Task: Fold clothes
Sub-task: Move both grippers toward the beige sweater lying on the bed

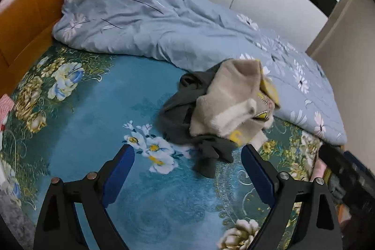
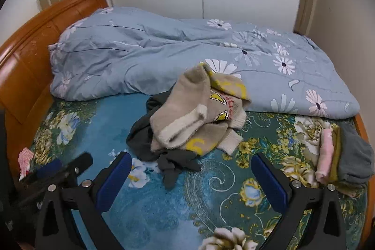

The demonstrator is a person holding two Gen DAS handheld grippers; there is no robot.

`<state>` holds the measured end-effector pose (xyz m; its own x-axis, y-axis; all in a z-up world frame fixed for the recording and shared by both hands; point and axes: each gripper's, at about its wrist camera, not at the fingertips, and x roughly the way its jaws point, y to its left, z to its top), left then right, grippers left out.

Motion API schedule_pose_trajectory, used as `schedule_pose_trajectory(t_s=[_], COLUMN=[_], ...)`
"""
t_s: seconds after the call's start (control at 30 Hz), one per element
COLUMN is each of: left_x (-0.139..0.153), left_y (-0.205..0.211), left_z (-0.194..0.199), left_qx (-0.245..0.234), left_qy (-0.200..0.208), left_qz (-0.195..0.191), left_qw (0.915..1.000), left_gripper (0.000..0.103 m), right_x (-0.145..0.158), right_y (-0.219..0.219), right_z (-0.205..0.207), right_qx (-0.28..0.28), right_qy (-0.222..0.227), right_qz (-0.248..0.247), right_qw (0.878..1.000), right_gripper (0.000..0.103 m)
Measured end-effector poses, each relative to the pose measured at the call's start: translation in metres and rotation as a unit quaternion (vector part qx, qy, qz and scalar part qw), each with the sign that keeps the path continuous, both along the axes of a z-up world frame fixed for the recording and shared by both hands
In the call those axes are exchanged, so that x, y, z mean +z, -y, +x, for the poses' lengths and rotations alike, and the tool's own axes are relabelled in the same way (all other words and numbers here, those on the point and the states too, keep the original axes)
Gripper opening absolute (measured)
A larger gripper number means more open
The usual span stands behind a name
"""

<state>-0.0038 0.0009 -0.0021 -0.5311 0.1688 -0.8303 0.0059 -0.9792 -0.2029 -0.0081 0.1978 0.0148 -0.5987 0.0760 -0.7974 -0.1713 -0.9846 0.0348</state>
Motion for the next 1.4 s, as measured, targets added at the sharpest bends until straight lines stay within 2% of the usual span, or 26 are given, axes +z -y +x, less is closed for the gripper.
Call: schedule_pose_trajectory(t_s=[0.1,0.17,0.2,0.33,0.4,0.53,0.8,0.93,1.17,1.3,1.4], left_x=[-0.008,-0.021,-0.029,-0.053,-0.09,-0.111,-0.127,-0.134,-0.158,-0.165,-0.167], left_y=[-0.003,-0.002,-0.008,-0.003,-0.007,-0.007,-0.026,-0.03,-0.037,-0.038,-0.04], left_z=[-0.019,-0.037,-0.046,-0.071,-0.087,-0.113,-0.154,-0.163,-0.171,-0.174,-0.178], left_qx=[-0.003,0.001,0.006,0.023,0.028,0.026,0.019,0.021,0.048,0.05,0.049], left_qy=[-0.003,0.019,0.017,0.04,0.058,0.08,0.114,0.119,0.162,0.169,0.17], left_qz=[-0.008,-0.007,-0.013,0.006,0.013,0.027,0.028,0.032,0.073,0.087,0.081], left_qw=[1.0,0.9998,0.9997,0.9989,0.9979,0.9961,0.9929,0.9922,0.9829,0.9804,0.9809], left_gripper=[0.093,0.093,0.093,0.093,0.093,0.093,0.093,0.093,0.093,0.092,0.092], right_x=[-0.016,-0.027,-0.033,-0.055,-0.066,-0.088,-0.128,-0.138,-0.155,-0.163,-0.167], right_y=[-0.009,-0.014,-0.017,-0.028,-0.034,-0.043,-0.06,-0.063,-0.069,-0.072,-0.074], right_z=[-0.019,-0.032,-0.038,-0.064,-0.077,-0.103,-0.15,-0.159,-0.169,-0.173,-0.176], right_qx=[0.002,0.004,0.005,0.008,0.008,0.003,-0.003,0.005,0.014,0.018,0.019], right_qy=[0.016,0.027,0.032,0.054,0.065,0.089,0.131,0.136,0.147,0.154,0.158], right_qz=[-0.008,-0.014,-0.017,-0.028,-0.033,-0.039,-0.048,-0.045,-0.048,-0.05,-0.05], right_qw=[1.0,1.0,0.999,0.998,0.997,0.995,0.99,0.99,0.988,0.987,0.986], right_gripper=[0.103,0.103,0.103,0.103,0.103,0.103,0.103,0.103,0.103,0.103,0.103])
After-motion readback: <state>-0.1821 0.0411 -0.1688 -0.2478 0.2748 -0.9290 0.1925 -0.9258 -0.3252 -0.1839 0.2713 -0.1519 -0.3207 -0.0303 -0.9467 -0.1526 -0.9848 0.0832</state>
